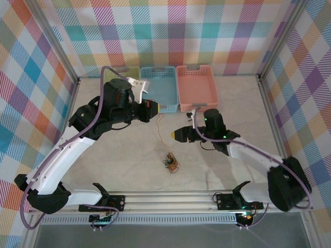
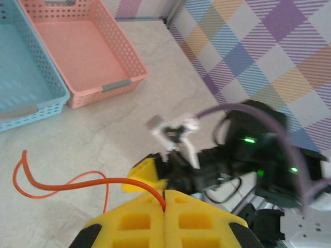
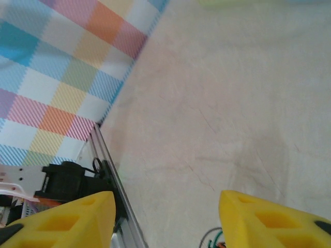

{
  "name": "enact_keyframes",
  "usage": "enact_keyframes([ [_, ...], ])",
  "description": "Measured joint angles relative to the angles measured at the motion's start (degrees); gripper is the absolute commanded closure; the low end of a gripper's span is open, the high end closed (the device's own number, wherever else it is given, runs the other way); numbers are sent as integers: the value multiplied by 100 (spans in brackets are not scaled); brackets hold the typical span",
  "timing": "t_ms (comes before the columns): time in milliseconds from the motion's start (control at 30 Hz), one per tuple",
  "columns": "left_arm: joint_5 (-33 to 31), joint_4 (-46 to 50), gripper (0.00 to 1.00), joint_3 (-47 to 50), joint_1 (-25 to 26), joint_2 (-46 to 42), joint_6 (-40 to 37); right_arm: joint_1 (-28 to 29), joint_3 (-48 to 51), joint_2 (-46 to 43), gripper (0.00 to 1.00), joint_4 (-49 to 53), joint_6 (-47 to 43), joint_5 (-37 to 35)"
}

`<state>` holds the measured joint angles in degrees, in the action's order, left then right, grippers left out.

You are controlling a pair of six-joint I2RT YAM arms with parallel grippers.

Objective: Untangle the cables

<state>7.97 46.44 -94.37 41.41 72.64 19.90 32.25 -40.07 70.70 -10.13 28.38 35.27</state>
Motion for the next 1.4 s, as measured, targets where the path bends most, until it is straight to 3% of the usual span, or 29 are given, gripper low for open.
enact_keyframes([
  [167,-85,4,100,2,-61,50,35,31,319,-798,31,-391,-542,-98],
  [500,-114,168,100,-525,-85,197,44,291,439,-992,27,-105,-2264,42],
  [967,-46,313,100,-717,-111,199,42,881,234,157,27,149,-4015,284],
  [1400,162,409,100,-1152,-111,254,70,938,-111,1405,39,-697,-4260,203],
])
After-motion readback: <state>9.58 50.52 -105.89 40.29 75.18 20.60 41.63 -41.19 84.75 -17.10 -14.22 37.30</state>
